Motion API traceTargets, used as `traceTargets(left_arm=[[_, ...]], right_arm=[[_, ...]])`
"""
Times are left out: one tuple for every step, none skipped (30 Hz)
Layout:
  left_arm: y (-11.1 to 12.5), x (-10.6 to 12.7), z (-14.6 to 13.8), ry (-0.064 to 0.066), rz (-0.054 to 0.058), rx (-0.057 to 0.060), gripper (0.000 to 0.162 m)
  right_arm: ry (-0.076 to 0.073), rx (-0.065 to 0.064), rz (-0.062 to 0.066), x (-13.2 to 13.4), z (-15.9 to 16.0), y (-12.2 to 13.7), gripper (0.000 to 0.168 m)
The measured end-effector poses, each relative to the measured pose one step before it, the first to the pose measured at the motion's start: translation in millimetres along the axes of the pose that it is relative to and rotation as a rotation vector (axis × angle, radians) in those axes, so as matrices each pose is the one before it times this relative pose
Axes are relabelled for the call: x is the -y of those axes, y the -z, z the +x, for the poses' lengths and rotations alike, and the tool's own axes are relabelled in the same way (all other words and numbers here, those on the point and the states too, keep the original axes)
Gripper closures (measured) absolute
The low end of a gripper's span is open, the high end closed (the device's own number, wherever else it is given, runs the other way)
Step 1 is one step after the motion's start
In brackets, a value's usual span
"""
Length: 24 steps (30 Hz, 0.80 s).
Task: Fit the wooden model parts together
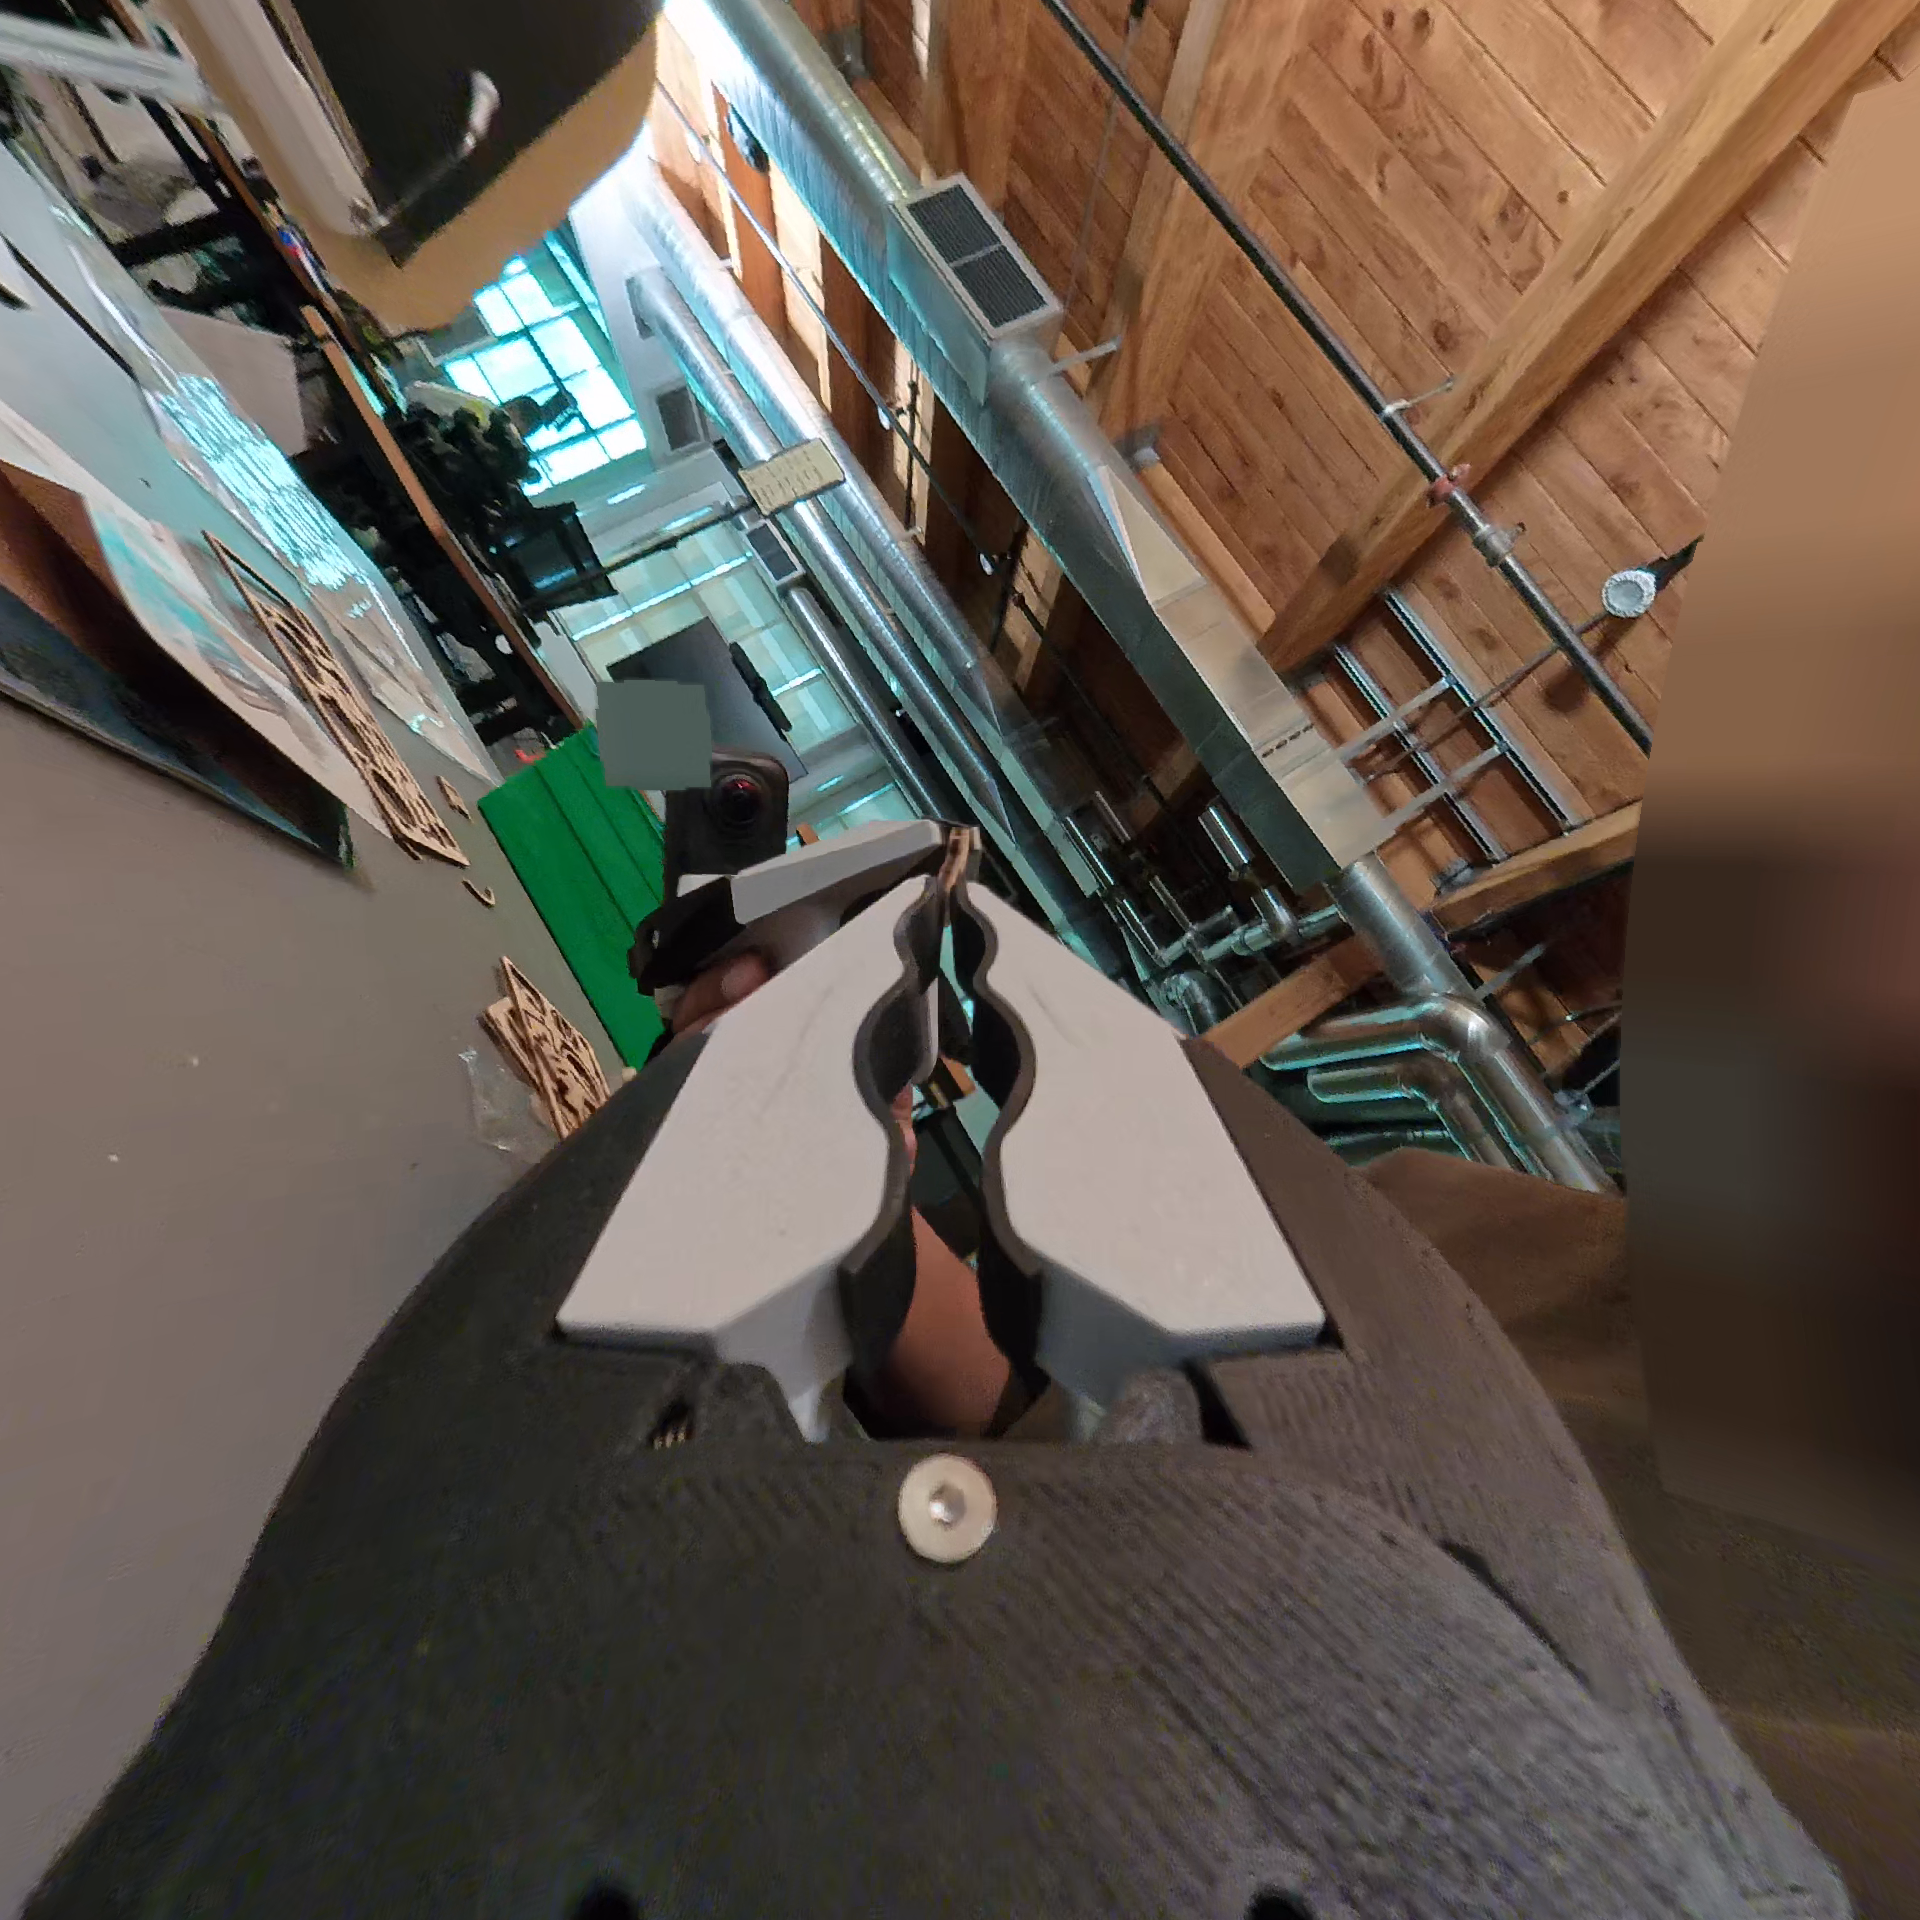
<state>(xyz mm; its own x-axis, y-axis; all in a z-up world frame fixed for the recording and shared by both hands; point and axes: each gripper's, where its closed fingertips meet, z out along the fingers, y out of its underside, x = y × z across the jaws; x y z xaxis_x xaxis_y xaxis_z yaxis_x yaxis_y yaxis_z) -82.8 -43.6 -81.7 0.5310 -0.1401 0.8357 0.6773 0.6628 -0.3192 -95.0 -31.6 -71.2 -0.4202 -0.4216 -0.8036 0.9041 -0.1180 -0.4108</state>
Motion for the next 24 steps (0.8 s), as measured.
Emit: traceTargets(left_arm=[[1.18, 2.36, -1.49, -0.0048, 0.008, 0.0089, 0.162], [1.27, 2.35, -1.6, -0.0071, 0.0079, 0.0104, 0.162], [1.1, 2.16, -1.07, -0.0069, 0.0066, 0.0067, 0.162], [0.98, 1.91, -1.42, -0.0042, 0.0044, 0.0075, 0.162], [1.0, 2.24, -1.8, -0.0027, 0.0072, 0.01, 0.162], [1.22, 2.29, -1.43, -0.0006, 0.0088, 0.0067, 0.162], [0.94, 1.83, -1.26, 0.0029, 0.0061, 0.0059, 0.162], [0.7, 1.08, -1.12, 0.0024, 0.0022, 0.0052, 0.162], [0.49, 0.55, -0.35, 0.0004, 0.0002, 0.0005, 0.162], [0.0, 0.01, -0.66, 0.004, -0.0029, 0.0024, 0.162], [-0.24, -0.86, -1.32, 0.0068, -0.0078, 0.0046, 0.162], [-0.52, -1.66, -1.3, 0.0092, -0.0119, 0.0036, 0.162], [-0.64, -2.22, -1.67, 0.0133, -0.0152, 0.0043, 0.162], [-0.77, -2.51, -1.07, 0.0159, -0.0163, -0.0005, 0.162], [-0.68, -2.15, -0.51, 0.0172, -0.0126, -0.0047, 0.162], [-0.46, -0.85, -1.0, 0.0137, -0.0035, 0.0005, 0.162], [-0.12, -0.44, -0.94, 0.0079, -0.0007, 0.002, 0.162], [-0.03, -0.33, -0.75, 0.0033, -0.0004, 0.0026, 0.162], [0.17, 0.21, -0.74, 0.0031, 0.0006, 0.0048, 0.162], [0.12, -0.17, -0.14, 0.0073, -0.0029, -0.0001, 0.162], [0.34, 0.19, 0.71, 0.0105, -0.0021, -0.0074, 0.162], [0.45, 0.45, -0.15, 0.017, -0.0017, -0.0035, 0.162], [0.55, 0.65, -0.71, 0.0172, -0.0013, -0.0024, 0.162], [0.89, 1.2, -0.22, 0.0133, 0.0026, -0.0051, 0.162]], right_arm=[[0.0064, -0.014, 0.0044, 2.83, 1.54, 1.8, 0.166], [0.008, -0.014, -0.0003, 2.13, 1.45, 1.58, 0.167], [0.0092, -0.0119, -0.0012, 1.85, 0.94, 1.43, 0.168], [0.0106, -0.0162, -0.0032, 1.39, 1.47, 1.31, 0.167], [0.0166, -0.0189, -0.0061, 0.94, 1.79, 1.26, 0.167], [0.0246, -0.0244, -0.0091, 0.66, 2.22, 1.29, 0.167], [0.0399, -0.0377, -0.0198, -0.39, 3.62, 1.22, 0.168], [0.0599, -0.053, -0.0338, -2.03, 5.11, 0.95, 0.168], [0.0732, -0.0547, -0.0391, -2.26, 4.36, 0.33, 0.168], [0.0825, -0.0559, -0.0475, -2.44, 4.01, -0.17, 0.168], [0.0862, -0.0493, -0.0526, -2.37, 2.81, -0.57, 0.164], [0.0878, -0.0352, -0.0515, -1.5, 0.84, -0.74, 0.156], [0.0881, -0.0259, -0.0457, 0.11, -0.3, -0.42, 0.154], [0.0894, -0.0241, -0.0364, 2.34, -0.1, -0.18, 0.153], [0.093, -0.0203, -0.0295, 3.88, -0.31, -0.05, 0.152], [0.092, -0.0127, -0.0289, 4.17, -0.8, -0.22, 0.152], [0.0875, -0.0016, -0.0358, 2.71, -1.74, -0.67, 0.153], [0.0776, 0.0043, -0.0451, 0.45, -1.84, -1.22, 0.153], [0.0578, -0.0029, -0.0505, -1.27, -0.24, -1.67, 0.153], [0.0453, -0.0003, -0.0469, -1.67, -0.48, -1.87, 0.152], [0.0424, 0.0035, -0.0328, -0.66, -1.34, -1.51, 0.152], [0.0422, 0.0013, -0.0196, -0.02, -1.27, -1.17, 0.152], [0.0434, 0.0046, -0.0125, 0.29, -1.78, -0.84, 0.152], [0.0397, 0.0058, -0.0107, -0.05, -1.96, -0.53, 0.152]])
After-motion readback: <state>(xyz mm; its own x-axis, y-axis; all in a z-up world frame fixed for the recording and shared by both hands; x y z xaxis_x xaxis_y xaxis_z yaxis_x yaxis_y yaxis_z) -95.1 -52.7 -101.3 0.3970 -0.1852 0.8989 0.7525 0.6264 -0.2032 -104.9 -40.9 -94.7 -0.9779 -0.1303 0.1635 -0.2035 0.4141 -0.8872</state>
